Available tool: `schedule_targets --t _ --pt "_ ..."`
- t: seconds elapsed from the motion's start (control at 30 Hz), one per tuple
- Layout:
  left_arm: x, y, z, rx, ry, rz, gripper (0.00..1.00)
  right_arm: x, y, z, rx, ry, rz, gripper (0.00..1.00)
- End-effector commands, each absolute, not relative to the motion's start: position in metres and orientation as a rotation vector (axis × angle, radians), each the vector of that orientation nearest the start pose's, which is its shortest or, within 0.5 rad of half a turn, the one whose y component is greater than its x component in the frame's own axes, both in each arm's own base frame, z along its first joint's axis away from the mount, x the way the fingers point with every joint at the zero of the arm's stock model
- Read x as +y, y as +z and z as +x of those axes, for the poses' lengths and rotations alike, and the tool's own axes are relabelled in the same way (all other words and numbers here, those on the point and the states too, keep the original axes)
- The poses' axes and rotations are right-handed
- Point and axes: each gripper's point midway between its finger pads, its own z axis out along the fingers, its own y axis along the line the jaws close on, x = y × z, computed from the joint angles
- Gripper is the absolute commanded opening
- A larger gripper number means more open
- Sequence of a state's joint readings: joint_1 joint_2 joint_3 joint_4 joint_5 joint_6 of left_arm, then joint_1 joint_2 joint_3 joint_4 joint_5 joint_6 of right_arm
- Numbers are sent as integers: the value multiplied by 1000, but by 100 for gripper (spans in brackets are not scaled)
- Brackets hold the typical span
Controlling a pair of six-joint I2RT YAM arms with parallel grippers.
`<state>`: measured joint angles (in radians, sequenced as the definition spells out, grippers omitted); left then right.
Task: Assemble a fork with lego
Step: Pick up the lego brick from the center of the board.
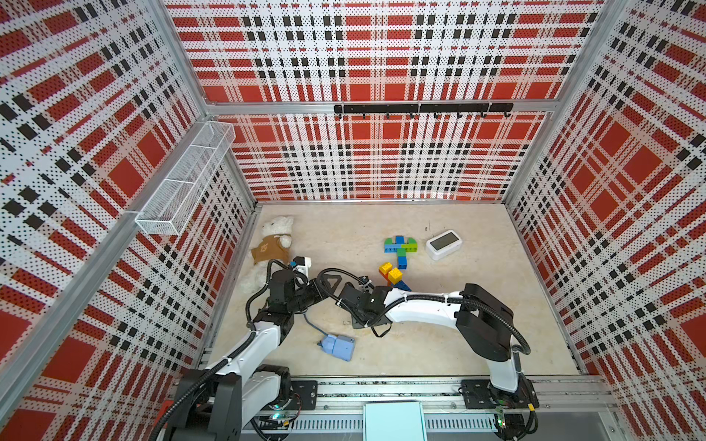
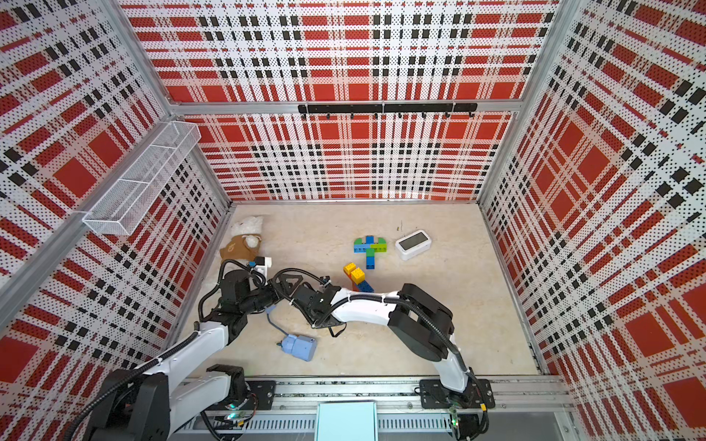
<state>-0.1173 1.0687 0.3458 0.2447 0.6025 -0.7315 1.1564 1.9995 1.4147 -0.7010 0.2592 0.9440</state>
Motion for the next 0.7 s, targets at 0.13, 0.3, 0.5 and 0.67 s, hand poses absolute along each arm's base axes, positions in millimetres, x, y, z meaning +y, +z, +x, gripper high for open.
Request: schedule_targets --t 0.13,0.3,0.5,0.67 --pt "-132 133 294 2114 -1132 -239 76 379 35 219 2750 127 -255 35" --pt "-130 133 294 2121 -1115 -238 76 392 18 214 2705 209 -499 32" --pt "-130 134 296 2125 -1104 -237 76 385 10 214 2640 254 -547 27" --pt "-133 146 300 2103 -1092 -214 76 395 89 232 2384 361 -604 26"
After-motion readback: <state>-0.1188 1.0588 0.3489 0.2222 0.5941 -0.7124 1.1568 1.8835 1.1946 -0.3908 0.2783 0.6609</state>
